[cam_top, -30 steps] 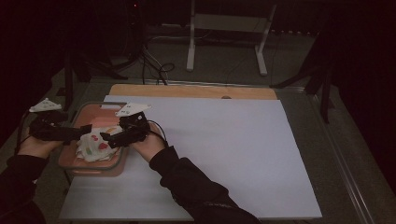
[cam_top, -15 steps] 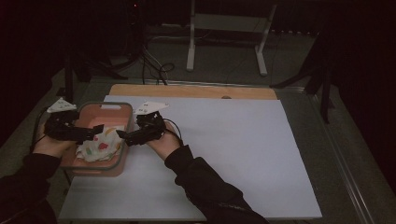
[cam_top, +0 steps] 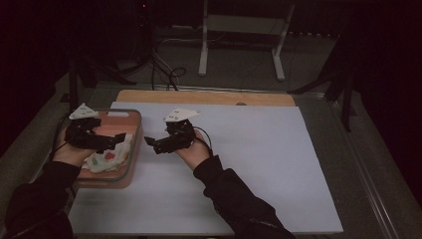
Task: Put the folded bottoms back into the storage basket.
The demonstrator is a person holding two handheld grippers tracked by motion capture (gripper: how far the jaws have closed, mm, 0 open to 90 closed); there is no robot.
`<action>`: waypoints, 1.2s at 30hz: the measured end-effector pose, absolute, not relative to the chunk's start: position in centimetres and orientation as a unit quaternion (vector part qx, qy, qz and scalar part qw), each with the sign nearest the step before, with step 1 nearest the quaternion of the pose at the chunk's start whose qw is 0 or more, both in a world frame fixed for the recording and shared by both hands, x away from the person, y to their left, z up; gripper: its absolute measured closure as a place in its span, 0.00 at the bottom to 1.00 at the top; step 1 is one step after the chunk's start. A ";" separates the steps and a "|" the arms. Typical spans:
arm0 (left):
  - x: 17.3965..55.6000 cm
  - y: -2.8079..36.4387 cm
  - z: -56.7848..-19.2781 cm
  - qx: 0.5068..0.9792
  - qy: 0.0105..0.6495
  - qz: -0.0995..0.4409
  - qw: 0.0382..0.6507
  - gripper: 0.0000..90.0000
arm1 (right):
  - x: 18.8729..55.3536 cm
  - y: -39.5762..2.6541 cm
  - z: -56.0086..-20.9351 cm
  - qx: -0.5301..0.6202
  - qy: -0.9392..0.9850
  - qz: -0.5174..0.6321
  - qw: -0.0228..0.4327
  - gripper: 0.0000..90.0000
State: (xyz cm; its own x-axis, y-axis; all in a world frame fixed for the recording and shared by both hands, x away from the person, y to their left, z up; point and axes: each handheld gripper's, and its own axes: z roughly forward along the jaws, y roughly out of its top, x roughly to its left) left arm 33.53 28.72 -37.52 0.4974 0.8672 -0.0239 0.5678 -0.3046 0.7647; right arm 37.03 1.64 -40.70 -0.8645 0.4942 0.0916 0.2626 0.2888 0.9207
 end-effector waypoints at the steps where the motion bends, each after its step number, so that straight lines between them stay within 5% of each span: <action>1: 33.6 28.5 -37.6 0.783 0.458 0.200 0.370 0.00 | 37.1 1.3 -40.7 0.240 0.796 0.546 0.108 0.09; 36: 34.1 20.6 -38.5 0.798 0.426 0.184 0.384 0.00 | 36.7 -9.0 -43.6 0.270 0.798 0.524 0.124 0.10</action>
